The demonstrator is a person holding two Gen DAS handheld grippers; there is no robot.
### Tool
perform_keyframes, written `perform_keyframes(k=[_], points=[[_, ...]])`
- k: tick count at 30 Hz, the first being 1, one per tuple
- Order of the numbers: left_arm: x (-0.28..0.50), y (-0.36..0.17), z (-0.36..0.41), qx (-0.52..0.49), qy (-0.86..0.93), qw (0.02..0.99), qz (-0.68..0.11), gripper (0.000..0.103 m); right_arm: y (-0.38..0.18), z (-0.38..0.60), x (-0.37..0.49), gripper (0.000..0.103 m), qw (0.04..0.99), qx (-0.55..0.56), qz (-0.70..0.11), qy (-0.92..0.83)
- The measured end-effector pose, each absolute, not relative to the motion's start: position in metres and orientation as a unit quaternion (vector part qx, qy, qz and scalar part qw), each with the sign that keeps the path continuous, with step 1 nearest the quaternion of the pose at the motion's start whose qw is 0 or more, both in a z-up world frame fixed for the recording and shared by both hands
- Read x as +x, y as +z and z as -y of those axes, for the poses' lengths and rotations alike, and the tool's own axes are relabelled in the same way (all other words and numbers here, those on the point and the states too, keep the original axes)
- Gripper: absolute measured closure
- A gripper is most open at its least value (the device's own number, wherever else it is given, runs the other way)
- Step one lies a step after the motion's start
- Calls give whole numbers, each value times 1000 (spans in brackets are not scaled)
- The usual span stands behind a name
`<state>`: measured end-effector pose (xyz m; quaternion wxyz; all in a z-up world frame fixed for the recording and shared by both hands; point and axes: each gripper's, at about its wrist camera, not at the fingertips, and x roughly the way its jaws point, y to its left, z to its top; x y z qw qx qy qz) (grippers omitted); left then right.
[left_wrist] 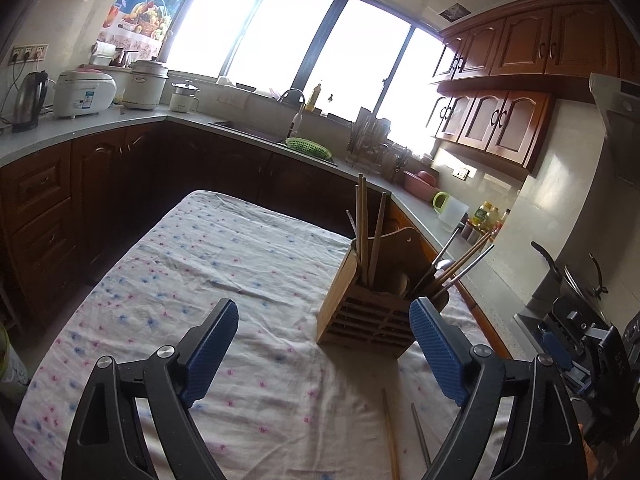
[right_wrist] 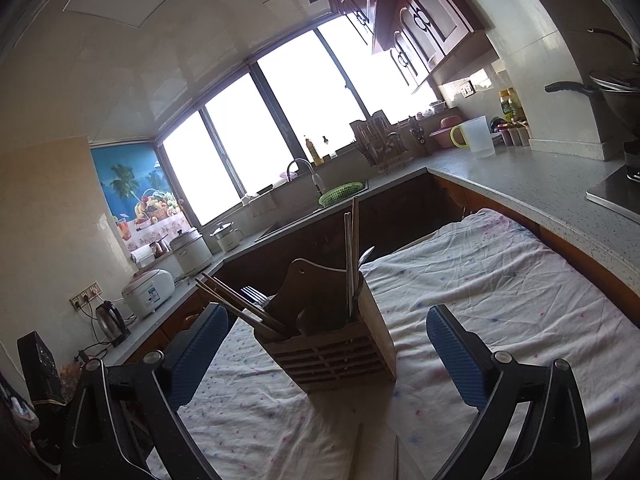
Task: Organize utensils
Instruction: 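Move both open grippers back toward the last chopsticks on the cloth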
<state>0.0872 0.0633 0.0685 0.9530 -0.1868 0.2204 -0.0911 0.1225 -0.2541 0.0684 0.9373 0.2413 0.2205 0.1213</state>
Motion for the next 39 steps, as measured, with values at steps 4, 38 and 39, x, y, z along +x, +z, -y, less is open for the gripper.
perform_keyframes(k=[4,38,39], points=[[74,64,-63,-182,-88,954,-220,7,69,253,104,1,939,241,-214,122],[72,40,-17,-69,-76,949,-299,3,13,250,73,0,929,156,-321,99],[71,40,-16,-66,-73,950,-298,3,12,249,73,0,929,153,-322,100]])
